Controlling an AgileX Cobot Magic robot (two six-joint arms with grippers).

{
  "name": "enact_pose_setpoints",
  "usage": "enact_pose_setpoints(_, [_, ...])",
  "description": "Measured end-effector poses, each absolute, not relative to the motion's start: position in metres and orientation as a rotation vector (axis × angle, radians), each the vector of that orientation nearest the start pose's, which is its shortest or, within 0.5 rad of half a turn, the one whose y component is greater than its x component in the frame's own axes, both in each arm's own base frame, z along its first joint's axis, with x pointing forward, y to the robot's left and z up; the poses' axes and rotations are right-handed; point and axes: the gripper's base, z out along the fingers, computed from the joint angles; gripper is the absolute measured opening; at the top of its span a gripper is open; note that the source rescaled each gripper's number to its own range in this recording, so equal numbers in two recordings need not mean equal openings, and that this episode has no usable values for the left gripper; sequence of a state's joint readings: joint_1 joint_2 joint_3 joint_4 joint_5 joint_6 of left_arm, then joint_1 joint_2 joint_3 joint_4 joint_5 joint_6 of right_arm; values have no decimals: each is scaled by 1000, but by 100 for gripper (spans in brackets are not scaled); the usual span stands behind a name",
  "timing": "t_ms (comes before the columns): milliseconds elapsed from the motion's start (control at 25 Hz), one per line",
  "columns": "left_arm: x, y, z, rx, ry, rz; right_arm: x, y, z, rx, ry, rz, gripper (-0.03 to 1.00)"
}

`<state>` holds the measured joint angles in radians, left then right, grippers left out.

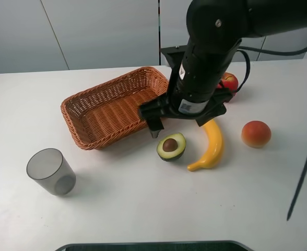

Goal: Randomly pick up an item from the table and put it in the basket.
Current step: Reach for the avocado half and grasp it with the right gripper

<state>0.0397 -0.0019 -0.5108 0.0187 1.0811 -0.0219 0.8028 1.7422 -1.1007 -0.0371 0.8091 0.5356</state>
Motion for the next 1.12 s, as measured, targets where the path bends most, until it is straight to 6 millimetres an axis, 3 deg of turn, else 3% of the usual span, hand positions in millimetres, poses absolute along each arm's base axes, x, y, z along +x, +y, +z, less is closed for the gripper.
enact_pose_setpoints(280, [-7, 1, 279, -64, 2051, 33, 242, 238, 166, -244, 2922, 36, 100])
enact_pose_setpoints(560, [-7, 1, 279, -62, 2051, 35, 240, 249, 163, -223, 2871, 101, 100])
enact_pose_setpoints(960, [-7, 1, 279, -58, 2051, 37, 245, 248, 162, -211, 2831, 68, 100])
enact_pose_setpoints(1120, [-7, 1, 279, -58, 2051, 37, 246, 249, 147, -216, 2862, 26, 100])
